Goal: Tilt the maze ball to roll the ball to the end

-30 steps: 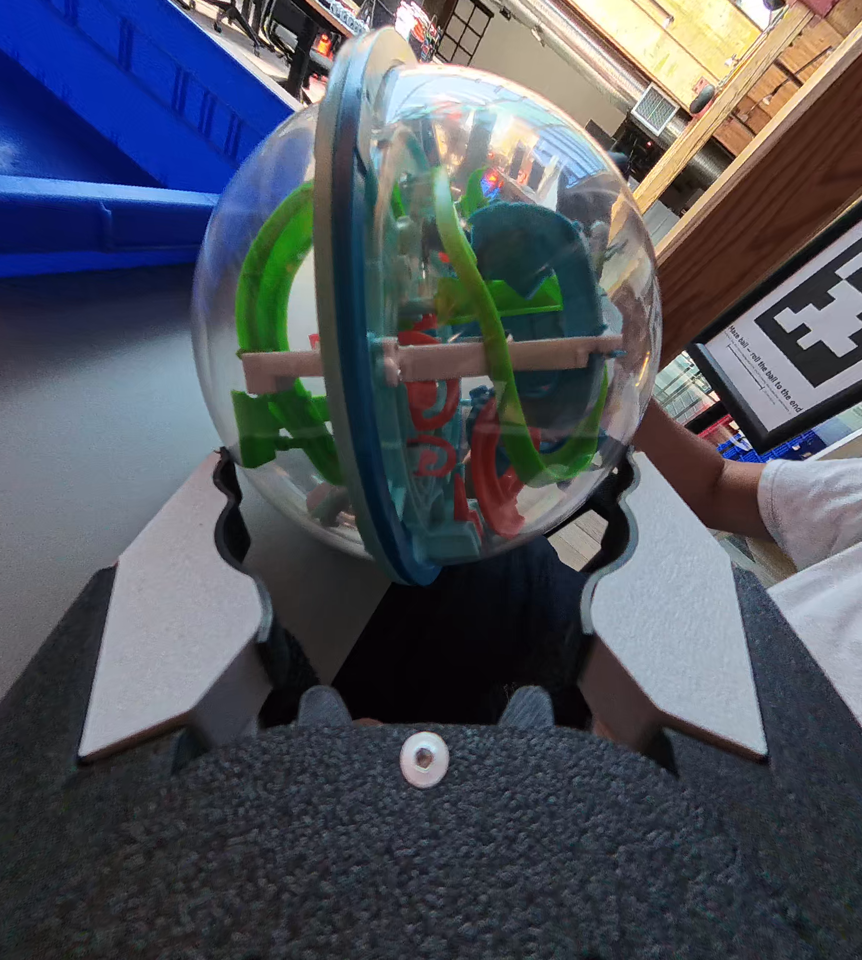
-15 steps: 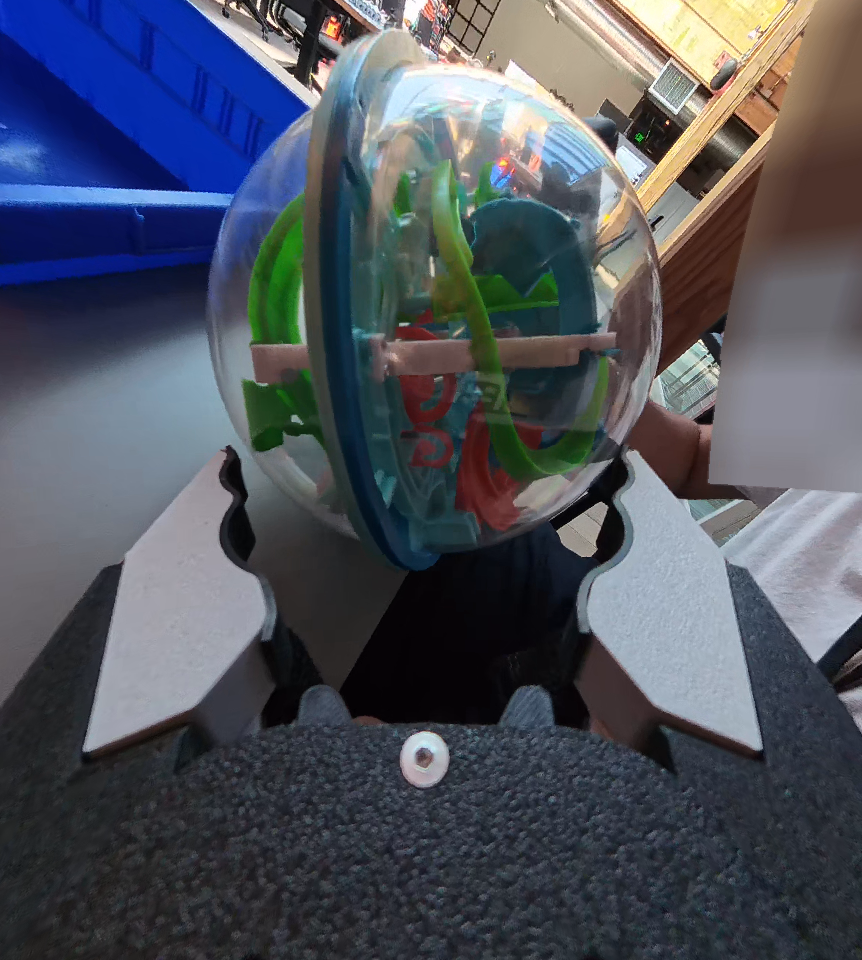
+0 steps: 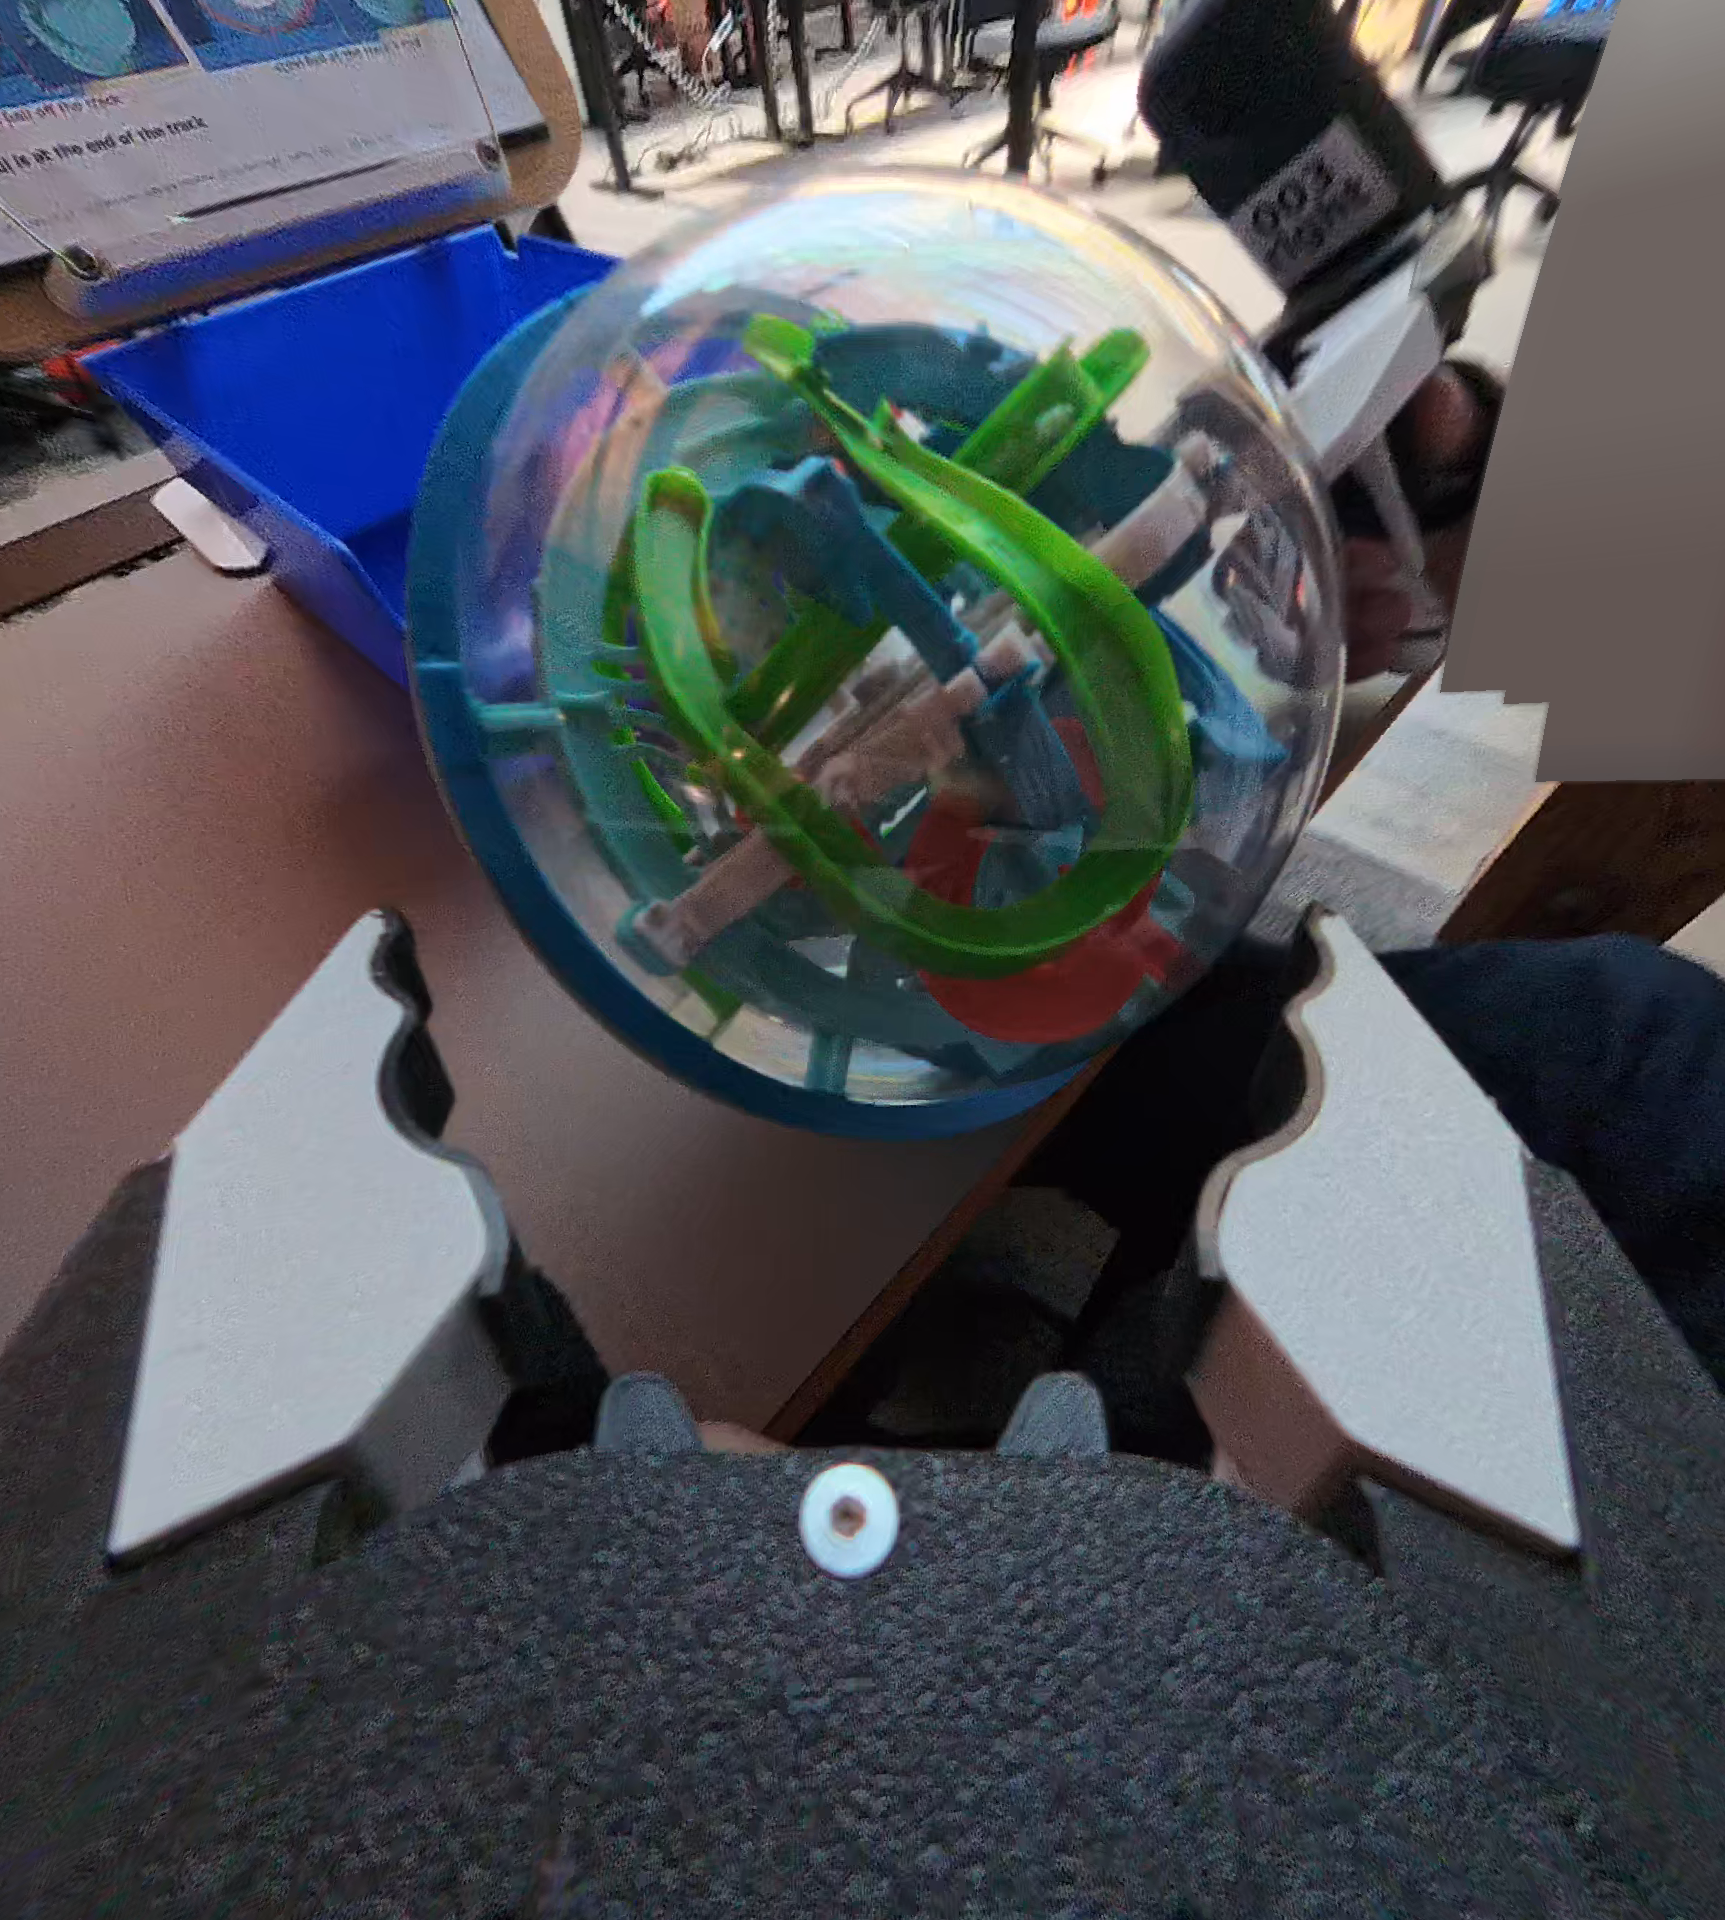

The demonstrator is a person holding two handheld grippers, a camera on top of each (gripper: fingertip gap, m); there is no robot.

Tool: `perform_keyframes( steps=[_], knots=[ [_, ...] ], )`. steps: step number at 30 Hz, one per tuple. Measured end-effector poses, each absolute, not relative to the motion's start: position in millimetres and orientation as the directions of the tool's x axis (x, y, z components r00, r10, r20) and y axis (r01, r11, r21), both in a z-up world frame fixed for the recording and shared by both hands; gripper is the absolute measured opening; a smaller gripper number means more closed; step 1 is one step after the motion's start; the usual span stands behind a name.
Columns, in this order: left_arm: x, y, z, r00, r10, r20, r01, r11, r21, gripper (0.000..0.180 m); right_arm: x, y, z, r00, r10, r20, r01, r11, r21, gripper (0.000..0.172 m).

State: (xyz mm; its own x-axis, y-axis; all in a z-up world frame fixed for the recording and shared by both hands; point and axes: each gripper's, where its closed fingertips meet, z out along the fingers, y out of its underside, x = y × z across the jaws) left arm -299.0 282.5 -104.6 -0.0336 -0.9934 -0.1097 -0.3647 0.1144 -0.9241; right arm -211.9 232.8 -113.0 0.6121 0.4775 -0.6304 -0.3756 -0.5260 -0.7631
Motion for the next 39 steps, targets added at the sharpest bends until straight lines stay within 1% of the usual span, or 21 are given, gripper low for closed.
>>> perform_keyframes(
  steps=[1,2,4,5,8,10,12,14,15,16,17,18,20,23,27,31,33,37,39],
  knots=[
    [-298,279,-110,-0.031,-0.986,-0.162,-0.407,0.160,-0.899,0.158,-212,233,-113,0.606,0.477,-0.637,-0.383,-0.528,-0.758,0.125],
    [-296,277,-113,-0.031,-0.980,-0.199,-0.434,0.192,-0.880,0.158,-213,233,-112,0.596,0.478,-0.645,-0.390,-0.530,-0.753,0.123],
    [-291,278,-113,-0.016,-0.970,-0.243,-0.437,0.225,-0.871,0.158,-219,231,-110,0.558,0.495,-0.666,-0.401,-0.542,-0.739,0.120],
    [-289,278,-112,-0.019,-0.971,-0.238,-0.428,0.223,-0.876,0.157,-223,230,-108,0.536,0.503,-0.678,-0.408,-0.549,-0.730,0.119],
    [-285,280,-110,-0.025,-0.979,-0.203,-0.409,0.195,-0.892,0.157,-225,229,-108,0.520,0.503,-0.690,-0.416,-0.555,-0.720,0.125],
    [-284,284,-109,-0.034,-0.986,-0.166,-0.404,0.165,-0.900,0.156,-225,225,-107,0.515,0.520,-0.682,-0.400,-0.558,-0.727,0.125],
    [-284,287,-109,-0.046,-0.991,-0.124,-0.395,0.132,-0.909,0.156,-215,223,-100,0.532,0.553,-0.641,-0.376,-0.524,-0.764,0.124],
    [-284,291,-110,-0.057,-0.995,-0.083,-0.389,0.099,-0.916,0.156,-196,225,-93,0.637,0.578,-0.511,-0.294,-0.430,-0.853,0.127],
    [-284,293,-110,-0.061,-0.996,-0.061,-0.390,0.080,-0.917,0.156,-190,226,-90,0.691,0.596,-0.409,-0.210,-0.376,-0.903,0.130],
    [-284,294,-110,-0.064,-0.997,-0.041,-0.391,0.063,-0.918,0.156,-187,227,-87,0.730,0.616,-0.297,-0.115,-0.318,-0.941,0.137],
    [-284,296,-110,-0.067,-0.997,-0.025,-0.391,0.049,-0.919,0.156,-187,228,-84,0.753,0.634,-0.178,-0.012,-0.257,-0.966,0.135],
    [-284,297,-110,-0.069,-0.998,-0.013,-0.388,0.039,-0.921,0.156,-190,228,-83,0.755,0.653,-0.065,0.089,-0.200,-0.976,0.140],
    [-283,299,-110,-0.076,-0.997,0.003,-0.384,0.027,-0.923,0.156,-199,229,-82,0.734,0.669,0.115,0.242,-0.100,-0.965,0.142],
    [-283,301,-110,-0.091,-0.995,0.032,-0.380,0.005,-0.925,0.156,-215,232,-79,0.699,0.659,0.277,0.350,0.022,-0.937,0.144],
    [-282,306,-109,-0.112,-0.989,0.101,-0.374,-0.052,-0.926,0.156,-222,248,-76,0.659,0.581,0.478,0.511,0.120,-0.851,0.143],
    [-279,311,-108,-0.132,-0.980,0.146,-0.369,-0.089,-0.925,0.156,-234,264,-83,0.611,0.579,0.541,0.582,0.135,-0.802,0.133],
    [-279,314,-109,-0.135,-0.978,0.160,-0.367,-0.100,-0.925,0.155,-233,271,-83,0.626,0.566,0.537,0.575,0.130,-0.808,0.133],
    [-286,320,-115,-0.131,-0.983,0.129,-0.359,-0.074,-0.930,0.147,-229,275,-86,0.654,0.583,0.482,0.536,0.092,-0.839,0.131],
    [-289,323,-126,-0.114,-0.989,0.095,-0.378,-0.045,-0.925,0.149,-224,278,-89,0.683,0.599,0.418,0.498,0.036,-0.866,0.130]
  ],
)
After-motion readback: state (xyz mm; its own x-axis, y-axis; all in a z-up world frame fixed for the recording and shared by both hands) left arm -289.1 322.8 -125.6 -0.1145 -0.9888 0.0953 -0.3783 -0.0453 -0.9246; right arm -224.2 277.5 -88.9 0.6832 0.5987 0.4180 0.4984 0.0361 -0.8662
